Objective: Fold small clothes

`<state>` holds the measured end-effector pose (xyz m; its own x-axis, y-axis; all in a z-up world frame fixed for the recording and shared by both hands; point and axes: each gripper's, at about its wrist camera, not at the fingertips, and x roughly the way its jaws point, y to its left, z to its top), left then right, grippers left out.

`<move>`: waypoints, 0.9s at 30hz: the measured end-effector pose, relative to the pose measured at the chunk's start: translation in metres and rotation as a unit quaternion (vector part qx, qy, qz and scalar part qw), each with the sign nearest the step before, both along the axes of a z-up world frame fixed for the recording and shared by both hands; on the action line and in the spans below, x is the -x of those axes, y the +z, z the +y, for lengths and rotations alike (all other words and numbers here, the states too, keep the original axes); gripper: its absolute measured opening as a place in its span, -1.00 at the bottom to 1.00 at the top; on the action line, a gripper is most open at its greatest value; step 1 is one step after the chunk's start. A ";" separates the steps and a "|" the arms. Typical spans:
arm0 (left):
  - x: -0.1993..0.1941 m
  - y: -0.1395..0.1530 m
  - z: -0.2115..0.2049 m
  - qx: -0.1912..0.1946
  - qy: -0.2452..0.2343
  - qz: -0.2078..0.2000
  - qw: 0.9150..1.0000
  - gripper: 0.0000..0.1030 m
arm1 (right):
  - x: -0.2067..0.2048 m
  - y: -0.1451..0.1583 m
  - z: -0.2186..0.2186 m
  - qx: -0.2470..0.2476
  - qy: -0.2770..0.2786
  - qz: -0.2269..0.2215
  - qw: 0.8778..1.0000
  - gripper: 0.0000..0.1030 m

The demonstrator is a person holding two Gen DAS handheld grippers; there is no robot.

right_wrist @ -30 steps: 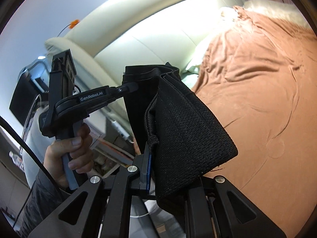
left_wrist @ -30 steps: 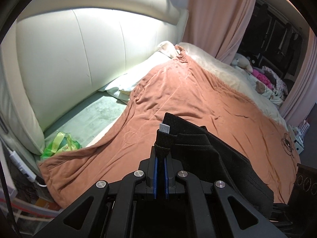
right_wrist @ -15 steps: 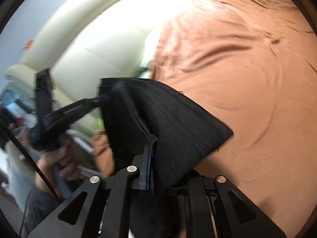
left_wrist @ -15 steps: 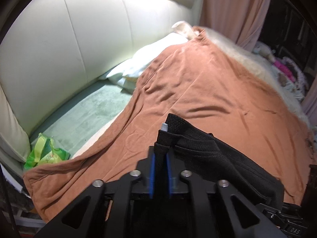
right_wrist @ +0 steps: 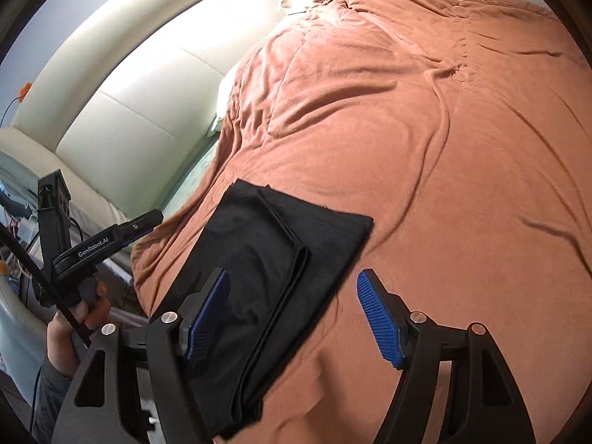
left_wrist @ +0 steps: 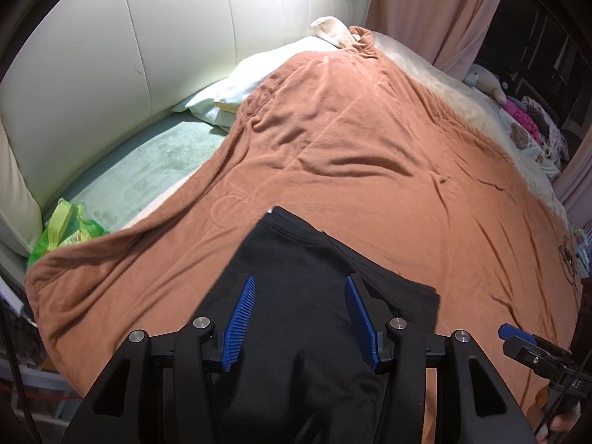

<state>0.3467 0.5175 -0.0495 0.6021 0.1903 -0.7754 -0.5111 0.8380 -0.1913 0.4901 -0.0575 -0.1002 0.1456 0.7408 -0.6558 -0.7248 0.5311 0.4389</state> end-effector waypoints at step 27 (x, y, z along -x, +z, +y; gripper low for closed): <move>0.149 0.087 -0.228 -0.055 -0.065 -0.092 0.992 0.99 | 0.154 0.115 -0.260 0.008 -0.024 -0.159 0.987 0.93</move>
<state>0.1976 0.2894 0.0374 0.7566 0.1801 -0.6285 -0.3628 0.9154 -0.1744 0.3366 -0.3178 0.0143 0.3812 0.7176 -0.5828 -0.7982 0.5736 0.1843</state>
